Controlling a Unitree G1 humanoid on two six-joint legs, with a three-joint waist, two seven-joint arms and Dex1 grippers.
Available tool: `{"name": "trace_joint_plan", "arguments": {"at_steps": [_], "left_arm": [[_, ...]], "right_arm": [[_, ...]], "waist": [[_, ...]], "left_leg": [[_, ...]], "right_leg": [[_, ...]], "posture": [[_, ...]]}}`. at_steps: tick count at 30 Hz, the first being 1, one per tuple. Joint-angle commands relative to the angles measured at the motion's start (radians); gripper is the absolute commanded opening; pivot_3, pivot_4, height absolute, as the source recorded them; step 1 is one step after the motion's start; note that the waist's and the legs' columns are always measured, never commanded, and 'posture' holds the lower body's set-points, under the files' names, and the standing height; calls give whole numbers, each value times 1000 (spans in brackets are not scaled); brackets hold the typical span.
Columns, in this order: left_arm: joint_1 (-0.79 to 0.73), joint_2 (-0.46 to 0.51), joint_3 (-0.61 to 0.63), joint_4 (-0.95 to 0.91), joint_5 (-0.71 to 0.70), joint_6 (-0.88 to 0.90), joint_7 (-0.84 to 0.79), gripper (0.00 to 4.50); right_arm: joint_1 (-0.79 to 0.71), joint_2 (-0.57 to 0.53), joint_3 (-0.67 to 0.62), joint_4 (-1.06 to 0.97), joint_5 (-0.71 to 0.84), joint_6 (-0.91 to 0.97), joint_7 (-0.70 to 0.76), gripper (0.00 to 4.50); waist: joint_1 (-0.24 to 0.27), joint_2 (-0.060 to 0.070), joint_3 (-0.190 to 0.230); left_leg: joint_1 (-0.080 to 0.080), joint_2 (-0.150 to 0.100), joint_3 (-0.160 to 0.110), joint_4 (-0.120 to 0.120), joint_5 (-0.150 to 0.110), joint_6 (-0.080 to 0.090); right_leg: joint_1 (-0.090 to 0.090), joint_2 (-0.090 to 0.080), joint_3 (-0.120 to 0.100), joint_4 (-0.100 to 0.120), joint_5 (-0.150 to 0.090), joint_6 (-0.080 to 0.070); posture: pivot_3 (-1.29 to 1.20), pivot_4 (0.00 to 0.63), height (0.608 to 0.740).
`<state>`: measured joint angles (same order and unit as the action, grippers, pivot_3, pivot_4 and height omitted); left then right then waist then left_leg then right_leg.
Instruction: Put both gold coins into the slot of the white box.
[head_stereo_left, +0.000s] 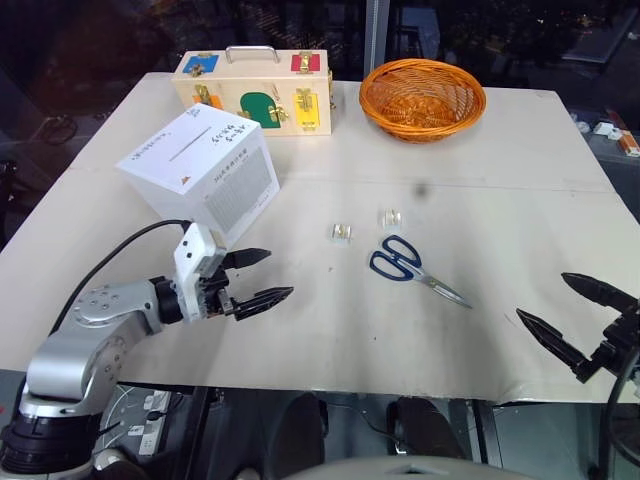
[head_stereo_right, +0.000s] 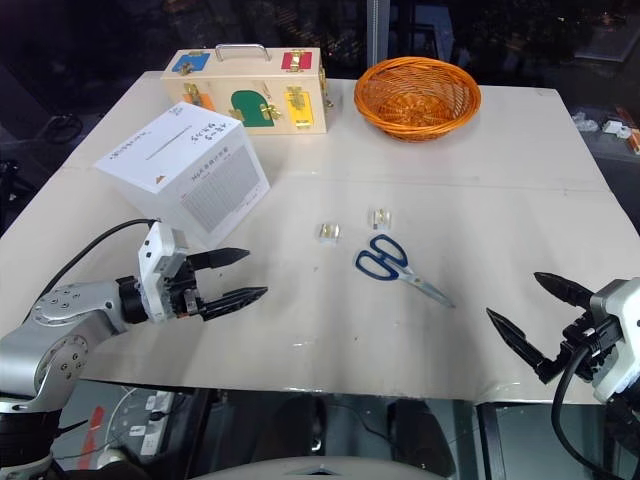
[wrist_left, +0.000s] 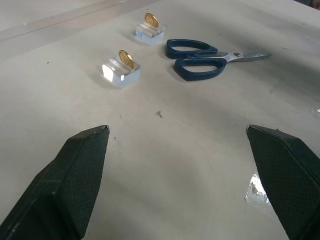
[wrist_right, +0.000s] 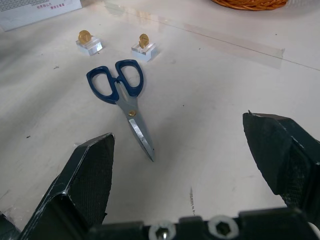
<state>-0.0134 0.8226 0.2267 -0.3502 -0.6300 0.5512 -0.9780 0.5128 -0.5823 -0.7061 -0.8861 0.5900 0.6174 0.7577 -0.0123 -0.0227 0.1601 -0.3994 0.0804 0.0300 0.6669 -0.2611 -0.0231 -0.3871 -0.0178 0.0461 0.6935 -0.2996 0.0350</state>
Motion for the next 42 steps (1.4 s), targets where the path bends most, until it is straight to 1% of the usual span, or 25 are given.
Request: {"name": "trace_joint_plan", "arguments": {"at_steps": [1, 2, 3, 4, 6, 7, 9, 10, 12, 14, 17, 19, 20, 21, 22, 23, 29, 42], "left_arm": [[-57, 2, 23, -68, -44, 13, 19, 4467], [-99, -6, 19, -90, -71, 31, 33, 4467], [-131, -10, 14, -104, -88, 43, 42, 4467], [-156, -14, 13, -115, -105, 59, 50, 4467], [-180, -9, 7, -130, -110, 67, 49, 4467], [-192, -10, 9, -137, -122, 76, 56, 4467], [-204, -12, 13, -144, -138, 95, 74, 4467], [-204, -11, 14, -146, -139, 97, 75, 4467], [-198, -9, 14, -152, -135, 96, 77, 4467], [-192, -8, 20, -155, -135, 99, 83, 4500], [-174, -1, 33, -158, -132, 103, 91, 4500], [-161, 3, 43, -164, -130, 100, 95, 4500], [-157, 4, 47, -166, -130, 100, 98, 4500], [-154, 5, 49, -168, -129, 99, 98, 4500], [-151, 6, 51, -169, -129, 98, 98, 4500], [-148, 7, 54, -171, -130, 98, 99, 4500], [-119, 11, 72, -184, -133, 96, 98, 4500], [-94, 13, 84, -183, -134, 89, 87, 4500]], "right_arm": [[-120, -10, 131, -31, -56, 45, -136, 4488], [-235, -27, 257, -53, -133, 131, -264, 4488], [-330, -46, 360, -64, -192, 212, -356, 4488], [-420, -51, 445, -59, -223, 271, -409, 4488], [-567, -9, 524, -17, -178, 383, -440, 4488], [-644, 32, 553, 14, -149, 425, -455, 4488], [-746, 96, 582, 60, -114, 494, -475, 4488], [-802, 126, 620, 104, -135, 522, -504, 4488], [-892, 176, 693, 197, -190, 560, -567, 4488], [-958, 227, 744, 267, -214, 576, -601, 3961], [-1053, 312, 809, 393, -264, 562, -652, 2764], [-1124, 395, 835, 514, -305, 542, -701, 2764], [-1146, 417, 842, 555, -325, 528, -717, 2230], [-1158, 429, 841, 579, -338, 522, -724, 2193], [-1165, 433, 841, 591, -346, 517, -723, 1913], [-1171, 436, 841, 598, -351, 516, -719, 1438], [-1203, 449, 843, 639, -370, 521, -702, 1438], [-1217, 480, 852, 673, -393, 530, -679, 1438]], "waist": [[-1, 0, 0], [-9, -5, 0], [-18, -8, 3], [-21, -8, 4], [-21, -7, 3], [-20, -6, 3], [-20, -6, 3], [-20, -6, 3], [-22, -6, 3], [-22, -6, 3], [-21, -6, 3], [-25, -6, 3], [-28, -6, 3], [-28, -6, 3], [-26, -6, 3], [-21, -5, 3], [-22, -5, 3], [-27, -5, 3]], "left_leg": [[0, 0, 0, 0, 0, 0], [1, 0, 0, 0, 0, 0], [2, 1, 0, 1, 0, 0], [1, 2, 0, 3, 1, -1], [1, 1, -1, 2, 1, -1], [1, 1, -1, 0, 1, -1], [-1, 1, -2, -1, 1, -2], [-2, 1, -3, -1, 1, -2], [-10, 0, -5, -1, 1, -2], [-18, 0, -6, 0, 3, -6], [-19, -1, -6, -1, 3, -6], [-19, -1, -6, 0, 3, -5], [-19, -1, -6, 0, 2, -3], [-19, -1, -6, 0, 1, -2], [-18, -1, -6, 0, 1, -2], [-18, -1, -6, 0, 1, -2], [-20, -1, -6, 0, 1, -2], [-20, -1, -6, 0, 1, -2]], "right_leg": [[0, 0, 0, 0, 0, 0], [0, 0, 0, 0, 0, 0], [1, 1, 1, 1, 0, 0], [0, 2, 1, 1, 0, 0], [0, 1, 1, 1, 1, -1], [0, 1, 1, 1, 1, -1], [-2, 2, 1, 1, 0, -2], [-3, 2, 0, 0, -1, -3], [-11, 2, -1, 1, -1, -3], [-19, 2, -1, 2, 0, -3], [-19, 1, -1, 1, 0, -3], [-19, 1, -1, 2, 0, -3], [-19, 1, -1, 2, 0, -3], [-19, 1, -1, 3, 0, -3], [-20, 1, -1, 3, 0, -3], [-20, 1, -2, 3, 0, -3], [-20, 0, -2, 2, 0, -3], [-20, 1, -2, 3, 0, -3]], "posture": [[0, 150, 726], [0, 150, 726], [0, 150, 726], [0, 150, 726], [0, 150, 726], [0, 150, 726], [0, 150, 726], [0, 150, 726], [0, 150, 726], [0, 150, 726], [0, 150, 726], [0, 150, 726], [0, 150, 726], [0, 150, 726], [0, 150, 726], [0, 150, 726], [0, 150, 726], [0, 150, 726]]}}
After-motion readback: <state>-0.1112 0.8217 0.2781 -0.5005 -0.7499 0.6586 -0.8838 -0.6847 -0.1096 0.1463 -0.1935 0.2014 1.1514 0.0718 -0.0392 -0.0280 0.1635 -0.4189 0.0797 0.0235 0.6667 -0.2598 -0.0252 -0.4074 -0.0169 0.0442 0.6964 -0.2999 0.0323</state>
